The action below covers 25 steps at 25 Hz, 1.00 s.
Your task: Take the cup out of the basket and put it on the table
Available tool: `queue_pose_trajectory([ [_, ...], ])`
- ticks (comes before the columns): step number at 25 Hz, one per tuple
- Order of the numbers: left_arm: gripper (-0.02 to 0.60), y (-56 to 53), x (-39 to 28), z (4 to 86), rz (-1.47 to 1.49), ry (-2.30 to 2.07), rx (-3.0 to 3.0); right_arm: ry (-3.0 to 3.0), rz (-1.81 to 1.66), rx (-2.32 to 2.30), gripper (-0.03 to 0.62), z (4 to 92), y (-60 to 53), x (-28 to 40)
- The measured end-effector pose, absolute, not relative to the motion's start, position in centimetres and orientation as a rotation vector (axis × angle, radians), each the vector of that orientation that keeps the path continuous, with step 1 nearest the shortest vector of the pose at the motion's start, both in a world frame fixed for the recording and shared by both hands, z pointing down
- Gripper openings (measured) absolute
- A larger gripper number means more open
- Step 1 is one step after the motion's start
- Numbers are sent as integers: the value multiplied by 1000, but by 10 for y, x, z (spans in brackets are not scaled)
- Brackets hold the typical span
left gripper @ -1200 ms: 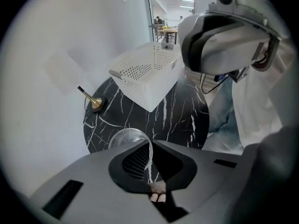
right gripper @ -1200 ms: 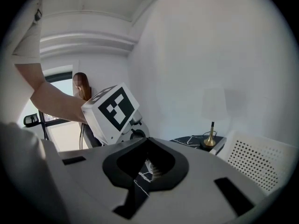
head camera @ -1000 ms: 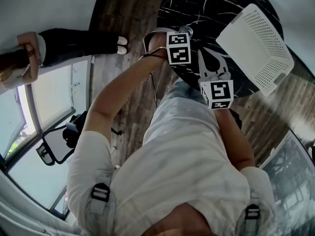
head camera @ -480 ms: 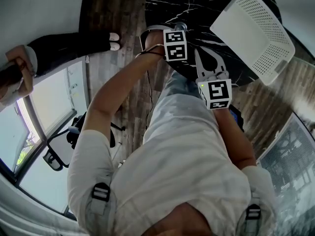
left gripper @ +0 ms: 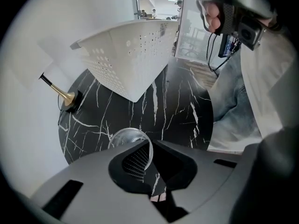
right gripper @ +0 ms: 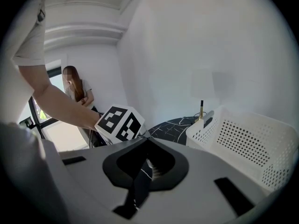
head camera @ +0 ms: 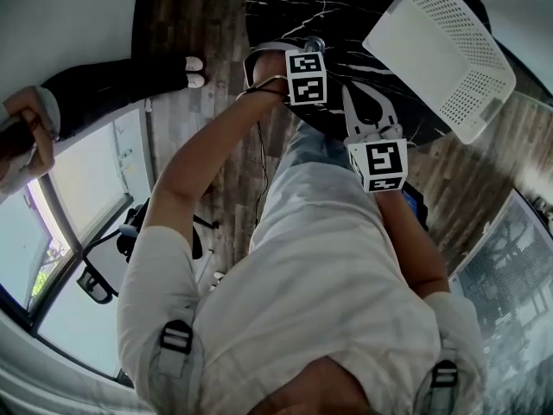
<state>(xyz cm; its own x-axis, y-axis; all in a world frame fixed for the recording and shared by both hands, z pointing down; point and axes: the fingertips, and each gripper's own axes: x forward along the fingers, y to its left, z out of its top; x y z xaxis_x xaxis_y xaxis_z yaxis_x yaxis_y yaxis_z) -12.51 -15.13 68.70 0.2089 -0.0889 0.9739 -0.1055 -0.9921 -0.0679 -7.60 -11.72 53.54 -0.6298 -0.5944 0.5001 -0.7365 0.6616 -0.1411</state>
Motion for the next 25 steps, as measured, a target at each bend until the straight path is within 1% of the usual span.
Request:
queue_pose_trajectory([
  [16,34,-154,-124,674,1931,-196,2481,-2489,448,1056,9,525,-116,-77],
  [20,35,-154,-120,658,1908,-216,2503,-2506,425,1064,9,517,-117,-77],
  [25,35,-157,-115,619,1826,-305,2554,-2537,401,1084,9,501,-118,-77],
])
